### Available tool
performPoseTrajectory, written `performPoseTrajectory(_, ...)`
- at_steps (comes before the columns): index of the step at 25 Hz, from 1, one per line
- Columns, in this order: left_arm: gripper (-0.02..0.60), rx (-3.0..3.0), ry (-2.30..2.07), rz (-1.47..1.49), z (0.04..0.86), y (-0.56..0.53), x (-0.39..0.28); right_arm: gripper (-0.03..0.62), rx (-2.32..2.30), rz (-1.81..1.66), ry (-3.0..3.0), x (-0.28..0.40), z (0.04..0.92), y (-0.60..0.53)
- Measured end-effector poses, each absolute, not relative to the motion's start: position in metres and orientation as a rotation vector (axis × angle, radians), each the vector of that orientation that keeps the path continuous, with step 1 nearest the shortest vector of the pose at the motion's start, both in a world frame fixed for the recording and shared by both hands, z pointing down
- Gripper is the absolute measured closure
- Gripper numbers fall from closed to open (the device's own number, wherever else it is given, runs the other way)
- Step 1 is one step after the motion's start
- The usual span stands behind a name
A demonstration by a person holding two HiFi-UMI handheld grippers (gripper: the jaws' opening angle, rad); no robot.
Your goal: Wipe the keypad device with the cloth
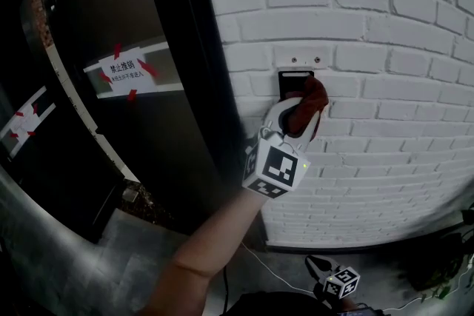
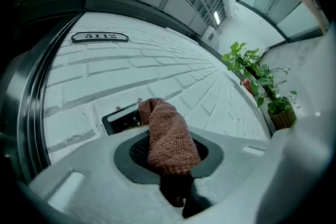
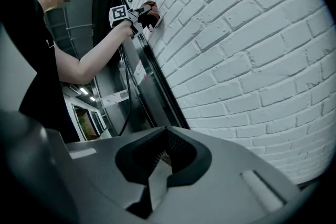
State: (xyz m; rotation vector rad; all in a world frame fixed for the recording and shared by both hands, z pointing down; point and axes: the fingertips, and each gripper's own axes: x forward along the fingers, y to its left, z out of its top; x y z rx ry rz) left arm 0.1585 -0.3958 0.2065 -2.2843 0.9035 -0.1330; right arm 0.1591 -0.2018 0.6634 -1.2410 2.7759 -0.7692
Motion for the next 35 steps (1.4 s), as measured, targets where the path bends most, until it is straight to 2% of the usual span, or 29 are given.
performPoseTrajectory(8, 0.499, -2.377, 0.852, -0.279, 0.293, -0.396, 0.157, 0.592, -1.239, -0.756, 2.799, 0.157, 0.660, -0.205)
performPoseTrajectory(18, 0.500, -2.232, 0.892, -0.013, 0.164, -0.404, 0.130, 0.592, -1.284, -0.738, 2.776, 0.160, 0.659, -0.207)
performPoseTrajectory(22, 0.500, -2.270, 0.959, 0.184, 0.136, -0.411, 0.106, 0.592, -1.303, -0.751, 2.734, 0.159, 0.649, -0.208)
performPoseTrajectory(26, 0.500, -2.371, 1.004, 0.301, 0.163, -0.418, 0.089, 0.592, -1.351, -0.752, 2.735, 0.166, 0.655, -0.204)
performPoseTrajectory(35, 0.500, -2.429, 1.048, 0.190, 0.260, -0.413, 0.100, 0.592, -1.347, -0.764, 2.736, 0.152, 0.656, -0.205)
